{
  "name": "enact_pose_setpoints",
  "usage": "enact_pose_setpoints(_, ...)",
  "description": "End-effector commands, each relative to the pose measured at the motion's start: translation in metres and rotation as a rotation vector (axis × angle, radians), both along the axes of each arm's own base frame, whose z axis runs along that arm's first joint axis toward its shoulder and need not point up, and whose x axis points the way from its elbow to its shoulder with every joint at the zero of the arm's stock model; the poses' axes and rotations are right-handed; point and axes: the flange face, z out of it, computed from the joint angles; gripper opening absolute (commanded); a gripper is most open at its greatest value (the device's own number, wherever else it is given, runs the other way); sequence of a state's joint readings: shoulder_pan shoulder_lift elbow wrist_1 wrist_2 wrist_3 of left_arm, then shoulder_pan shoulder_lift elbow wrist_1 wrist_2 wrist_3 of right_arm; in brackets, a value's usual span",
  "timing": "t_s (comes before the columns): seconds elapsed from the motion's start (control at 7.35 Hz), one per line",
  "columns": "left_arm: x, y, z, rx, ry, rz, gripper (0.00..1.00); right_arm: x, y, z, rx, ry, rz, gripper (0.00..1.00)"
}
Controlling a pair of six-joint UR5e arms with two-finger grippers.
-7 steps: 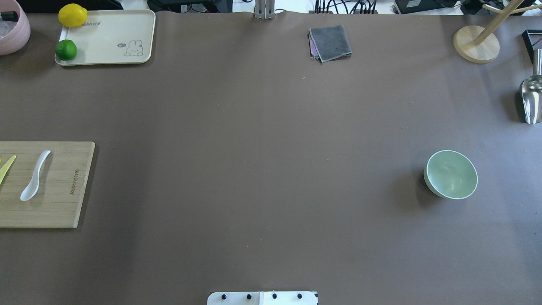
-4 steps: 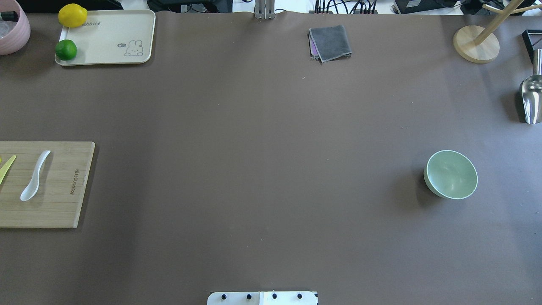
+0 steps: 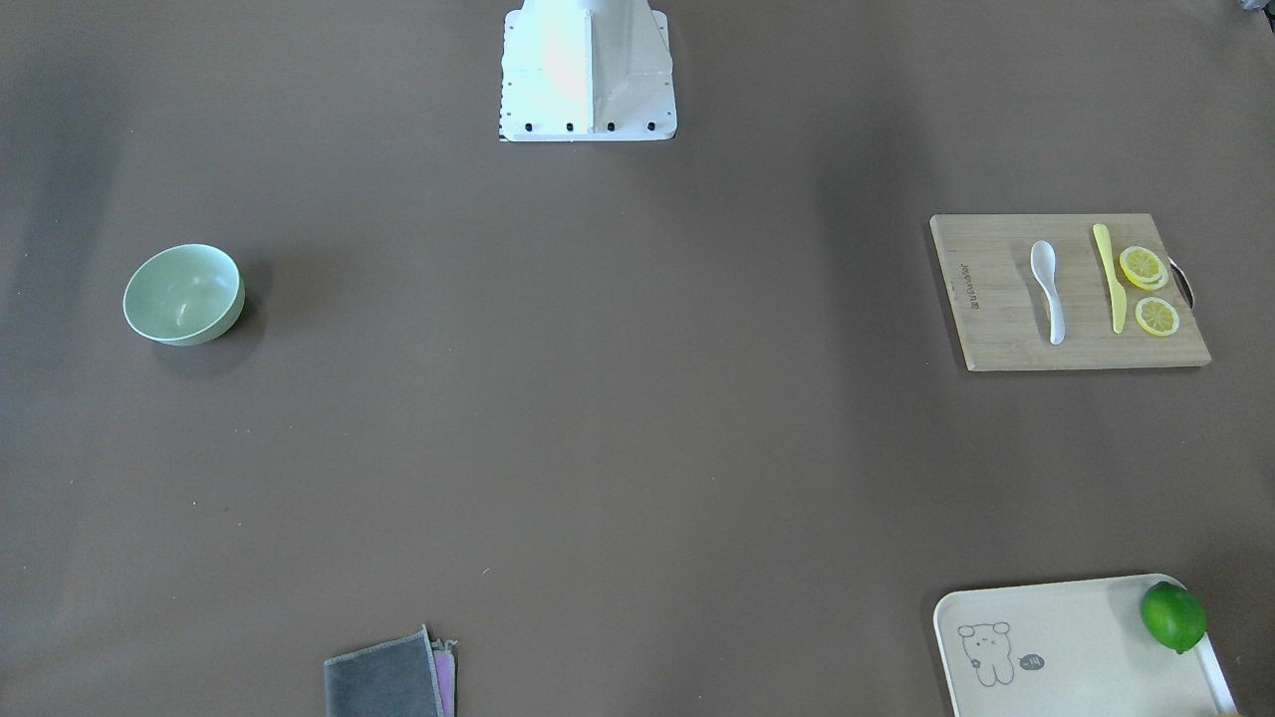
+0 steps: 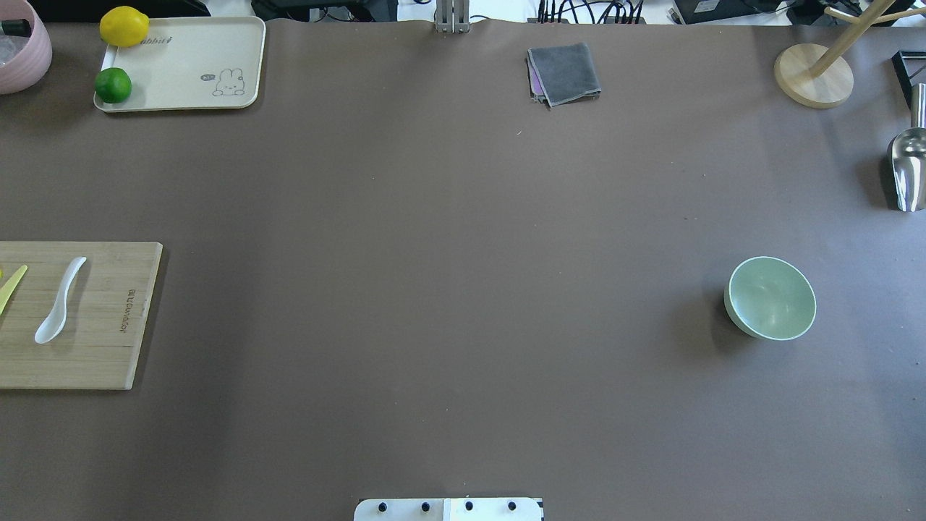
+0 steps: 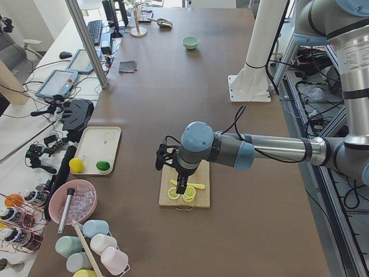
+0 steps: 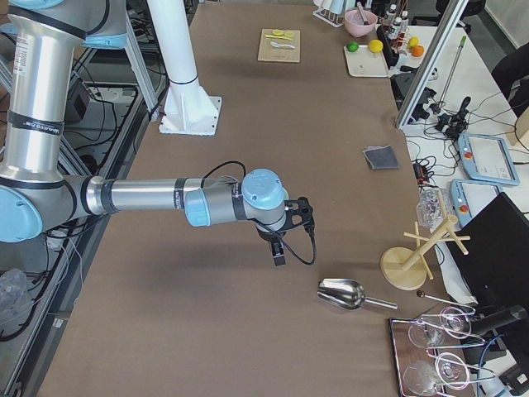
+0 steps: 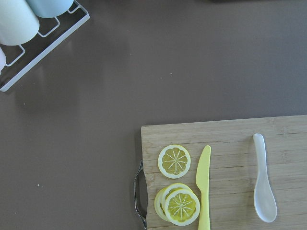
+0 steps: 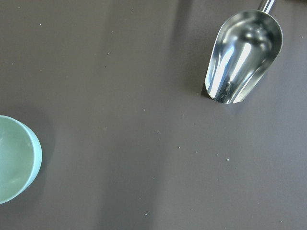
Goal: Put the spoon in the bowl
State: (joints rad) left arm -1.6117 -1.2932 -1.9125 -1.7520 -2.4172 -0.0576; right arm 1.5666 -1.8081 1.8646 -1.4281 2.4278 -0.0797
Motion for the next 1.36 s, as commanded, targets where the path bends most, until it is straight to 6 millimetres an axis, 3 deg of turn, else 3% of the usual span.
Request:
enact_pose_setpoints(0.0, 0.004, -0.009, -0.002, 0.010, 0.003, 0.011, 0.98, 0.002, 0.003, 0.005, -0.008, 0.007, 0.003, 1.00)
enact_pose_setpoints(0.27, 0.003, -0.009, -0.004, 0.015, -0.004, 0.009, 0.97, 0.001, -0.004, -0.003, -0.006, 0.000, 0.007, 1.00)
enact_pose_setpoints(0.82, 0.011, -0.014, -0.014, 0.027, 0.099, 0.041, 0.97, -0.007, 0.005, -0.026, 0.038, -0.124, -0.021, 1.00)
enact_pose_setpoints(0.95, 0.011, -0.015, -0.008, -0.003, 0.104, 0.030, 0.98, -0.012, 0.008, -0.023, 0.035, -0.143, -0.042, 1.00)
enact_pose_setpoints(1.09, 0.013, -0.020, -0.011, -0.002, 0.100, 0.026, 0.98, -0.024, 0.005, -0.027, 0.042, -0.143, -0.065, 1.00)
enact_pose_setpoints(1.22, 0.014, -0.023, -0.012, 0.001, 0.097, 0.029, 0.98, -0.052, -0.002, -0.031, -0.017, -0.139, -0.083, 0.99)
